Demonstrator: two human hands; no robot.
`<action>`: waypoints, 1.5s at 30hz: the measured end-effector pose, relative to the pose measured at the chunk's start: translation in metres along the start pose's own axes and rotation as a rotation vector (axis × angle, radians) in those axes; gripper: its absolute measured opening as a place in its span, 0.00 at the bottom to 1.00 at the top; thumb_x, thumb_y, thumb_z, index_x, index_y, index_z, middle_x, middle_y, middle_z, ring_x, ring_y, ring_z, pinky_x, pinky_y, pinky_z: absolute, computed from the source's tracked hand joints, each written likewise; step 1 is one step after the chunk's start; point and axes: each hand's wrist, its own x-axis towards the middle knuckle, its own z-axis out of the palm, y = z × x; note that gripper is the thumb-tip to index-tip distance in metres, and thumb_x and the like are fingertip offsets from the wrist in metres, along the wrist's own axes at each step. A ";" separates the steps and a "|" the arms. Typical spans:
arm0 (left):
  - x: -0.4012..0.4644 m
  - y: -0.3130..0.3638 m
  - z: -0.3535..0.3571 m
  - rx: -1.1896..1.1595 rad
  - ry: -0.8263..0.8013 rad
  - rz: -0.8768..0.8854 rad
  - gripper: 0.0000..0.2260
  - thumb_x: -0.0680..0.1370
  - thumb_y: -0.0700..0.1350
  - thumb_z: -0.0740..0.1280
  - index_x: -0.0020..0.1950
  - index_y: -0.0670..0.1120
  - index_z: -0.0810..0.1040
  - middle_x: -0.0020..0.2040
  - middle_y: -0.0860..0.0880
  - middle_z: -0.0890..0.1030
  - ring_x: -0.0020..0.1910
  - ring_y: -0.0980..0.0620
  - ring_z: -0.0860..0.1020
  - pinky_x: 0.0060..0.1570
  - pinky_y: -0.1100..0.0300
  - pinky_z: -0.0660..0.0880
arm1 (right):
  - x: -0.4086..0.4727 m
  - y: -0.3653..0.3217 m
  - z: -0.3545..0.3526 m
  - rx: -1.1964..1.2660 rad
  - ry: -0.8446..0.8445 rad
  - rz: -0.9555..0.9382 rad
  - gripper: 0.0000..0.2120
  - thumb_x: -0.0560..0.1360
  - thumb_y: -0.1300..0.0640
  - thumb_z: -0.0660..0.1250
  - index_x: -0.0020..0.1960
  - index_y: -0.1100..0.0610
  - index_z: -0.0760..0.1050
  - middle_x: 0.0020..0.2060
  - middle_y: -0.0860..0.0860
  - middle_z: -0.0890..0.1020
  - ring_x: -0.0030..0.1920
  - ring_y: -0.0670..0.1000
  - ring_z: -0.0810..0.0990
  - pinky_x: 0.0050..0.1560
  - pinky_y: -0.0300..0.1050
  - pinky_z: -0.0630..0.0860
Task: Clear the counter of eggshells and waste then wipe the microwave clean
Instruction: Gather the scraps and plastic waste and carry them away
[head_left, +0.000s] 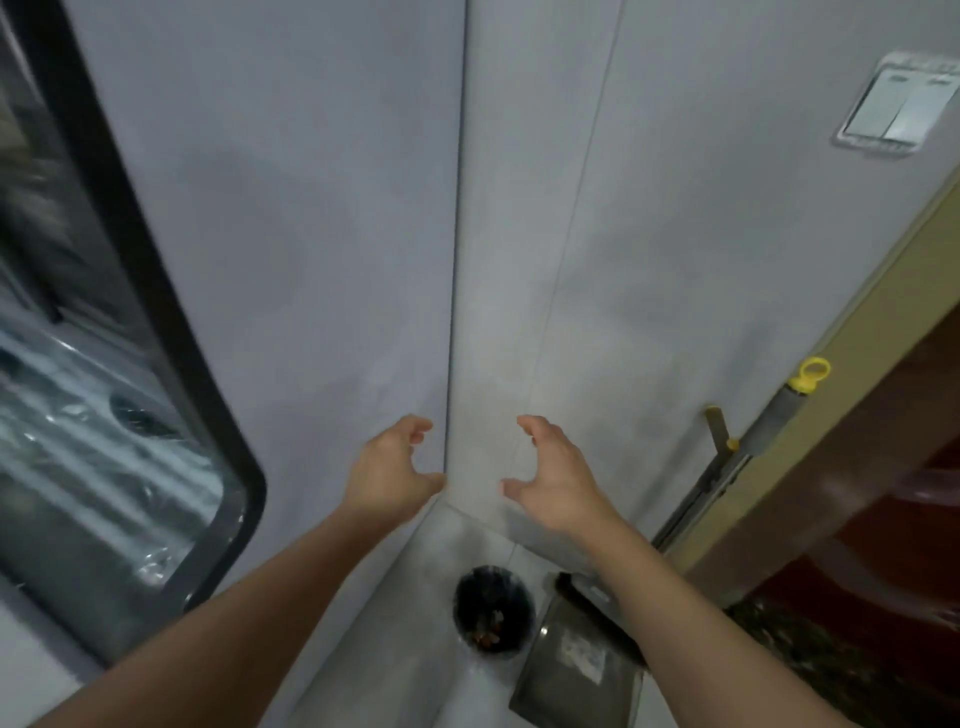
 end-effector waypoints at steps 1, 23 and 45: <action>-0.011 0.001 -0.007 0.000 0.015 -0.014 0.26 0.68 0.44 0.74 0.65 0.49 0.71 0.59 0.49 0.77 0.55 0.51 0.75 0.53 0.62 0.70 | -0.007 -0.006 -0.002 0.003 -0.018 -0.021 0.36 0.70 0.55 0.71 0.73 0.53 0.57 0.68 0.52 0.67 0.68 0.51 0.65 0.62 0.36 0.59; -0.262 -0.122 -0.216 0.033 0.438 -0.394 0.29 0.69 0.45 0.74 0.68 0.51 0.67 0.62 0.51 0.75 0.54 0.54 0.74 0.49 0.63 0.73 | -0.124 -0.245 0.126 0.031 -0.381 -0.537 0.35 0.65 0.53 0.76 0.67 0.50 0.64 0.63 0.48 0.70 0.63 0.47 0.69 0.59 0.41 0.68; -0.443 -0.339 -0.464 0.101 0.591 -0.648 0.29 0.68 0.49 0.75 0.66 0.52 0.68 0.62 0.53 0.75 0.54 0.55 0.73 0.44 0.62 0.73 | -0.222 -0.545 0.333 -0.011 -0.551 -0.775 0.38 0.69 0.48 0.73 0.72 0.49 0.57 0.70 0.49 0.65 0.69 0.49 0.65 0.64 0.44 0.66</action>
